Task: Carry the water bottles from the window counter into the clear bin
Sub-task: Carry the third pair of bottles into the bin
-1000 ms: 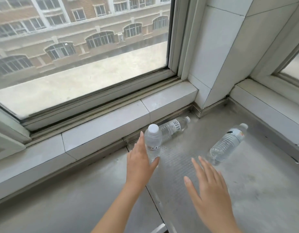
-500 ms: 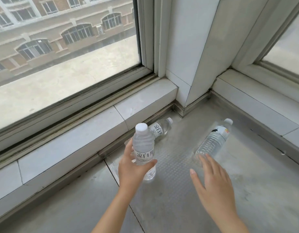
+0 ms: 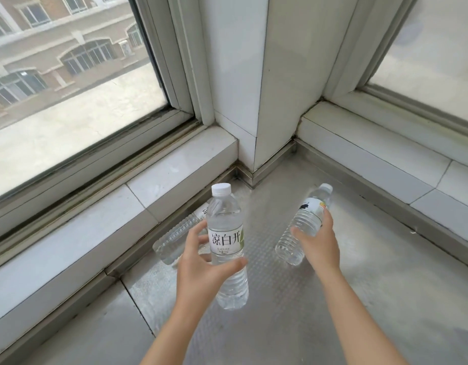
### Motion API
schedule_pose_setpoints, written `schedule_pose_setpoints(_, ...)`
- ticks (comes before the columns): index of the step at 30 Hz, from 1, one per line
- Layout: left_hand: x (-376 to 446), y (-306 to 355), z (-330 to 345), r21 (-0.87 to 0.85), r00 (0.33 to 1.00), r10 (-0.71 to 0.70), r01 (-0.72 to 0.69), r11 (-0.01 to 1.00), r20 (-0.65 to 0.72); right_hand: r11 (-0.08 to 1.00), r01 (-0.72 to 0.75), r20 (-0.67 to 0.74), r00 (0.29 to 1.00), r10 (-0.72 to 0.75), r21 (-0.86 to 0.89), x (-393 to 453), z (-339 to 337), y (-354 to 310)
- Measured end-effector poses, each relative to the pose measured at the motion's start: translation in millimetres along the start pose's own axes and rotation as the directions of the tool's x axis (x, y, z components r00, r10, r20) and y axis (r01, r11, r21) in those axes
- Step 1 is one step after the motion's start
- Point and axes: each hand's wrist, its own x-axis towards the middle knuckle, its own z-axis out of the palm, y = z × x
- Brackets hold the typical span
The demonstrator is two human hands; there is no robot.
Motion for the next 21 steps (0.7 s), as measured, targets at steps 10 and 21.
schedule_pose_setpoints(10,4,-7,-3,-0.004,1.000,-0.021,0.021,1.000,0.012,0.900,-0.183,0.030,0.982,0.187,0.395,15,-1,-1)
schedule_pose_setpoints(21,-28,5,-48,-0.052,1.000,-0.014,0.013,0.999,-0.024,0.861,-0.095,0.169,0.986,0.010,0.499,-84,-12,-39)
